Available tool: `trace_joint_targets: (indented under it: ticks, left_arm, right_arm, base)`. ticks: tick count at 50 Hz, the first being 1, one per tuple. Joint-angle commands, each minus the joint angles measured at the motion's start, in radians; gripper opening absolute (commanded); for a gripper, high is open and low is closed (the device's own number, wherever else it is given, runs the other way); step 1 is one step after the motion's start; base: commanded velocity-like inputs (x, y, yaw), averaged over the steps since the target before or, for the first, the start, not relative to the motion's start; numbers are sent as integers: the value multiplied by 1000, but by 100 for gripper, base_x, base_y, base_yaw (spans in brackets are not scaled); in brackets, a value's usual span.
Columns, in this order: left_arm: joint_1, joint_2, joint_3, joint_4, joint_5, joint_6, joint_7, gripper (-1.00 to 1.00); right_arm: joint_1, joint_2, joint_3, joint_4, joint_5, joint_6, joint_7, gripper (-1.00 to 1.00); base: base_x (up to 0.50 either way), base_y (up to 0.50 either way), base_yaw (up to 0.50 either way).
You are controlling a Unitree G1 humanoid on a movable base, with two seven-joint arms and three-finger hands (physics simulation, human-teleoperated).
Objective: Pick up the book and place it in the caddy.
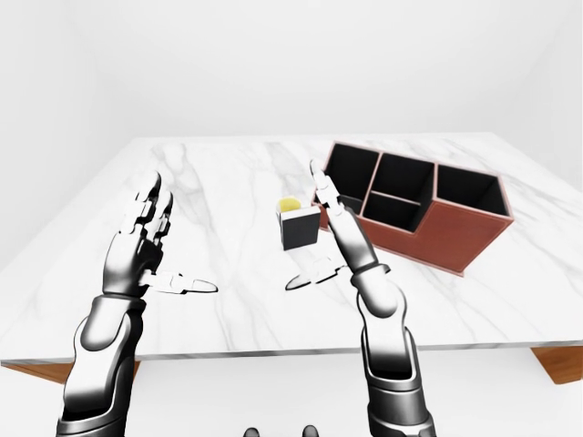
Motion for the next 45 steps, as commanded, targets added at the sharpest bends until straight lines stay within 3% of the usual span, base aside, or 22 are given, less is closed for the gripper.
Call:
trace_joint_targets:
  ticks: [1,45]
  left_arm:
    - [1,0,0,3,4,0,1,100]
    - [16,-3,2,-19,11,0,3,100]
  right_arm:
    - [10,3,7,5,-8,0,4,100]
    - [30,5,9,15,-29,0,32,100]
  base:
    - [12,0,0]
    - [10,0,0]
